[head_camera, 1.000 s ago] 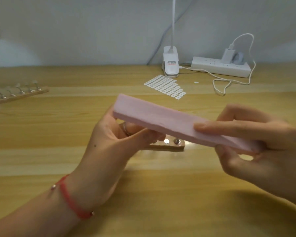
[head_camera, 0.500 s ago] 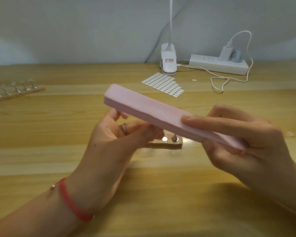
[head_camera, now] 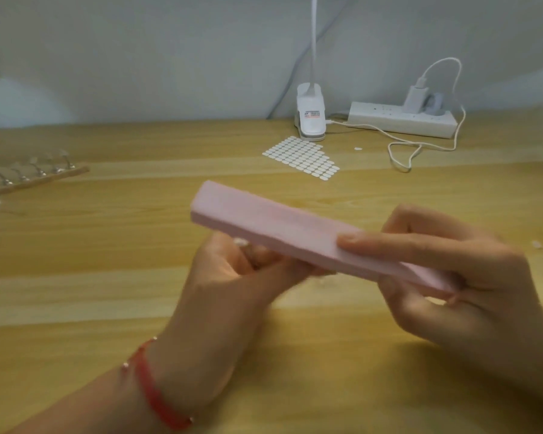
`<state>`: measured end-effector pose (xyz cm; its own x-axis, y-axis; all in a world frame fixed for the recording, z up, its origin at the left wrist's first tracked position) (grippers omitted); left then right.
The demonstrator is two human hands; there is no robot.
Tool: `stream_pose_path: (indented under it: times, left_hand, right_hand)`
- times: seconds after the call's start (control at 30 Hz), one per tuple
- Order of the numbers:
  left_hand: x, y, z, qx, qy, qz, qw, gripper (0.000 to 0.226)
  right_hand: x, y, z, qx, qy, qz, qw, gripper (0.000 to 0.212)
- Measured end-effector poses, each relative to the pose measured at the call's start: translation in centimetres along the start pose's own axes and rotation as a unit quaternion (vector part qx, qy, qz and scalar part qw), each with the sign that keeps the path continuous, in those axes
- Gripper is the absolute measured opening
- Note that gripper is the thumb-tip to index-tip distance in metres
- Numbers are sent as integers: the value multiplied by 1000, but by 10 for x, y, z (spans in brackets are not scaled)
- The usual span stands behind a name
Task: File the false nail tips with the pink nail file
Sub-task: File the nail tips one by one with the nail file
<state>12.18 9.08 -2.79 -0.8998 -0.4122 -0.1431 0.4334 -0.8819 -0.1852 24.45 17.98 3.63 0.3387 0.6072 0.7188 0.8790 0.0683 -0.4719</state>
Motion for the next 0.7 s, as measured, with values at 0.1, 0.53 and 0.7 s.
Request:
stream_pose_path:
  times: [0.1, 0.53, 0.7]
  left_hand:
    - [-29, 5, -5, -8, 14, -83, 996, 38]
    - [-11, 4, 8, -40, 58, -41, 997, 50]
    - [-12, 3, 8, -37, 62, -27, 997, 53]
  right_hand:
    - [-5, -6, -5, 13, 5, 5, 1000, 32]
    - [22, 12, 36, -73, -134, 117, 981, 30]
    - [11, 11, 23, -57, -101, 62, 991, 32]
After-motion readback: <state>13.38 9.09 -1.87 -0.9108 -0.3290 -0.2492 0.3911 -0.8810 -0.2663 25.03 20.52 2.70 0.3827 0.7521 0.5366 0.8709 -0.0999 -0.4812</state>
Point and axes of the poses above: each hand's wrist, its own y-axis away from the middle knuckle, its own x-axis out of the back of the hand, z = x × y, the point moved 9 cm from there along -y, towards the middle knuckle, and after that the axes turned 15 degrees about -z, right-handed, at the moved point
